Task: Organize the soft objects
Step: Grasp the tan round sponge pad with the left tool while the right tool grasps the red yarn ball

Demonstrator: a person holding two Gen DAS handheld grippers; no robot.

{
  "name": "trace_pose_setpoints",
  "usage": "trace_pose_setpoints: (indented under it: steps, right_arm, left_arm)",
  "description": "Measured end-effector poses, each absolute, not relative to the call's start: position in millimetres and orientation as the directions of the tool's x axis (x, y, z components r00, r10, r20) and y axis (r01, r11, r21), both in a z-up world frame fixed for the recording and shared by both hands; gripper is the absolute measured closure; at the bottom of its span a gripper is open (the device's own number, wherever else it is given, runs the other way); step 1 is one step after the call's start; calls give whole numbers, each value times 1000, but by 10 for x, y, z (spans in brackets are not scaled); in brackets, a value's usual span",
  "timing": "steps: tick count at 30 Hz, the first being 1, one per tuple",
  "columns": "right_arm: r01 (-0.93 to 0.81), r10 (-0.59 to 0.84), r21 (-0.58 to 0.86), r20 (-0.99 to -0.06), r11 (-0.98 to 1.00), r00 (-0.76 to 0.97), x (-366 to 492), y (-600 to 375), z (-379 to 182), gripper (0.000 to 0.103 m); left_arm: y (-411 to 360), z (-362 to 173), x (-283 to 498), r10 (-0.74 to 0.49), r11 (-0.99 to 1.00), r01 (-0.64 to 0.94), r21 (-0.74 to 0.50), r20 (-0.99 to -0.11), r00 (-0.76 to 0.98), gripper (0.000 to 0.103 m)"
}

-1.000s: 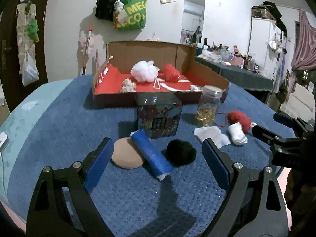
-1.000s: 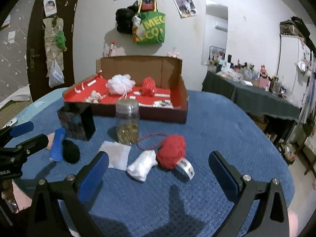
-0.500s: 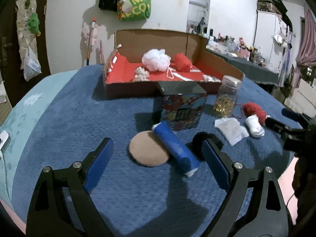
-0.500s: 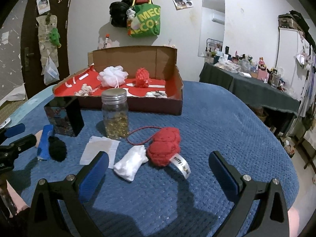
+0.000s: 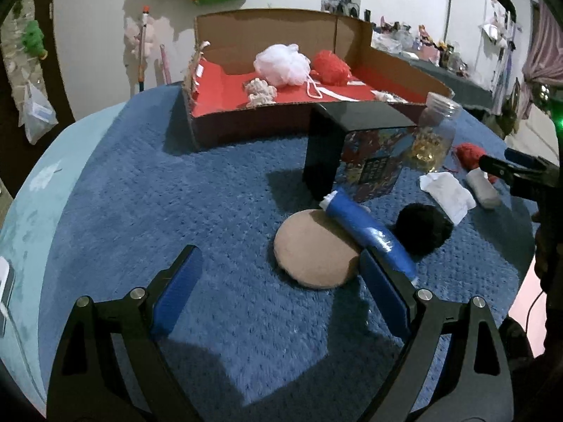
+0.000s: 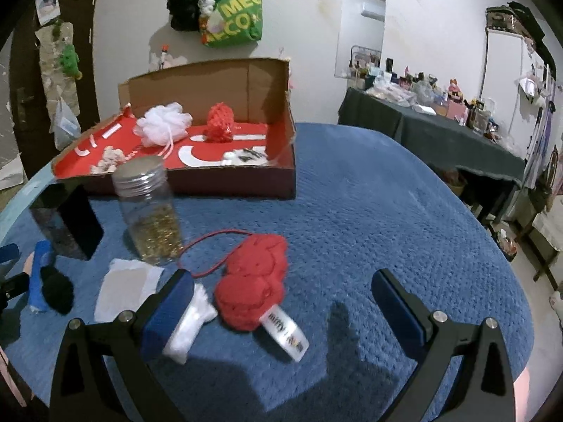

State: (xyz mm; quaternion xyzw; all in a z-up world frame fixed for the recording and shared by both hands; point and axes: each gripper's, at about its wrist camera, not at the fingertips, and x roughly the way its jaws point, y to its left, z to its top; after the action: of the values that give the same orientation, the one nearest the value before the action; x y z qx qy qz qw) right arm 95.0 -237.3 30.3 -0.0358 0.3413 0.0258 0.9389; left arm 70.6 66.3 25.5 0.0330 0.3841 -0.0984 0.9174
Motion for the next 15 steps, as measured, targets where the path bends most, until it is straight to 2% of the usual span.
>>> trace_pose_setpoints:
  steps: [4, 7, 8, 9, 12, 13, 14, 15]
  right_arm:
    - [-69, 10, -64, -662, 996, 750, 1061, -2362, 263, 1]
    - [-80, 23, -54, -676, 995, 737, 1121, -2362, 245, 9]
    - [-86, 29, -49, -686, 995, 727, 1144, -2363, 230, 13]
    - [-92, 37, -43, -692, 995, 721, 1156, -2362, 218, 16]
    - [-125, 86, -2, -716, 992, 693, 1191, -2379, 163, 43]
    - [-154, 131, 34, -724, 987, 678, 1188, -2384, 145, 59]
    - [-170, 163, 63, -724, 983, 671, 1176, -2388, 145, 64]
    - [-169, 167, 70, -716, 983, 678, 1147, -2387, 159, 64]
  left_arm:
    - [628, 247, 819, -182, 972, 235, -27, -718, 671, 12]
    - [578, 231, 854, -186, 968, 252, -16, -721, 668, 15]
    - [556, 221, 861, -189, 965, 260, -12, -722, 666, 25]
    - [538, 211, 866, -191, 963, 268, -9, -725, 662, 39]
    - [525, 208, 848, -212, 958, 287, -17, -717, 665, 55]
    - [520, 220, 823, -219, 956, 292, -19, -711, 669, 55]
    - [522, 234, 797, -219, 957, 288, -21, -703, 677, 55]
    - [523, 246, 781, -220, 958, 286, -23, -699, 681, 56]
